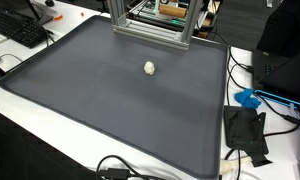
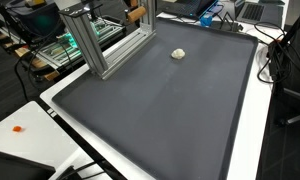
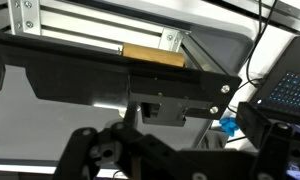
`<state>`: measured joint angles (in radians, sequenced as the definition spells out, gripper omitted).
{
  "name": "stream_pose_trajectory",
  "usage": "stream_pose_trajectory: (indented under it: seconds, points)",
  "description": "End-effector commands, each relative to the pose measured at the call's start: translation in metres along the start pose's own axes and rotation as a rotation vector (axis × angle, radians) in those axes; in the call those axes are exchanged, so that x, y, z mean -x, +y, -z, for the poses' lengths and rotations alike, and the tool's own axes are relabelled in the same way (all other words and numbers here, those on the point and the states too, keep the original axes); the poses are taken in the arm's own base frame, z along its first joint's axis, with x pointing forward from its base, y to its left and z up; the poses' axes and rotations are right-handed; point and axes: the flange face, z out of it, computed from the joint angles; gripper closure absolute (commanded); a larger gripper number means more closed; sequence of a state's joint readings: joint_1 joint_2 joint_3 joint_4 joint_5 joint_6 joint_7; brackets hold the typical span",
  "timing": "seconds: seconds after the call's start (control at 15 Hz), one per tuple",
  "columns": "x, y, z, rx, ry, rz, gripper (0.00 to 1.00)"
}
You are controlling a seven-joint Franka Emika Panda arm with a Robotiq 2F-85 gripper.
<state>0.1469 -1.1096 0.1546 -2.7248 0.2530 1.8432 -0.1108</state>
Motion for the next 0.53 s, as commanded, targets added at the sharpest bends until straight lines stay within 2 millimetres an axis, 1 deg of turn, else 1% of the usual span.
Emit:
stream_pose_trajectory:
  seconds: [0.0, 0.2, 0.47]
  points:
    - [-0.032, -0.012, -0.021, 0.013, -0.023, -0.007, 0.0]
    - [-0.051, -0.015, -0.034, 0.042, -0.048, -0.03, 0.0]
    - [-0.065, -0.014, -0.048, 0.072, -0.105, -0.054, 0.0]
